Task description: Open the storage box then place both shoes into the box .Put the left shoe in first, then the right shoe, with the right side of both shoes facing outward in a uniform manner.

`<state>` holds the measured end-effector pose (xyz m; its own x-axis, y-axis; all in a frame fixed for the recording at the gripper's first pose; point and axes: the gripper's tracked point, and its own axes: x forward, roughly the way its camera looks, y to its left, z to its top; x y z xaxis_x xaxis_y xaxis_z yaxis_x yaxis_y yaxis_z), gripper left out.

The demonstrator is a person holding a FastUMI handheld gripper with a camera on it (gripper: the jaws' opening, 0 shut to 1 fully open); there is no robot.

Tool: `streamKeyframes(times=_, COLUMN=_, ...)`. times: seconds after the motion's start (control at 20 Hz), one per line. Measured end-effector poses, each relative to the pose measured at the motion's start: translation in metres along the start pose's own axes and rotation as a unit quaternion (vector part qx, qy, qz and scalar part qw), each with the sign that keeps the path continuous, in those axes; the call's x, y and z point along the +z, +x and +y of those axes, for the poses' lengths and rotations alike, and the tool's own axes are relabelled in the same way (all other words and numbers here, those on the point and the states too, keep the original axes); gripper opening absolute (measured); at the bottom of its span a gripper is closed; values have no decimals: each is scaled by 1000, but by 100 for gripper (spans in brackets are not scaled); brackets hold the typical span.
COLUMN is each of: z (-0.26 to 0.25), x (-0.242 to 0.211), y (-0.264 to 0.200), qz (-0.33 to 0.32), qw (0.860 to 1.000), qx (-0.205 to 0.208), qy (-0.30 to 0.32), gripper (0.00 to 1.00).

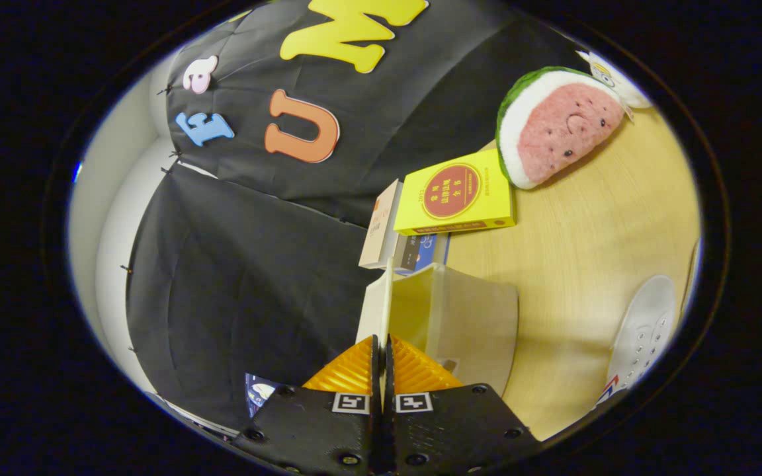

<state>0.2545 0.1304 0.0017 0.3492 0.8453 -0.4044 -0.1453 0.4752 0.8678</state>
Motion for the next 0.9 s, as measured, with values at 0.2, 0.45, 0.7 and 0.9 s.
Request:
streamKeyframes(times=0.2, z=54, x=2, y=3, qz=-7, qw=999, qx=9, qy=-31, gripper=0)
streamKeyframes(times=0.45, z=114, x=-8, y=33, qz=-6, qw=998, qx=17, qy=-66, gripper=0)
streamKeyframes(times=0.7, z=163, x=-26, y=75, qz=2, qw=995, qx=36, qy=-93, gripper=0)
streamKeyframes(times=0.9, z=195, x=-34, y=111, qz=3, qw=994, qx=37, qy=-108, gripper=8)
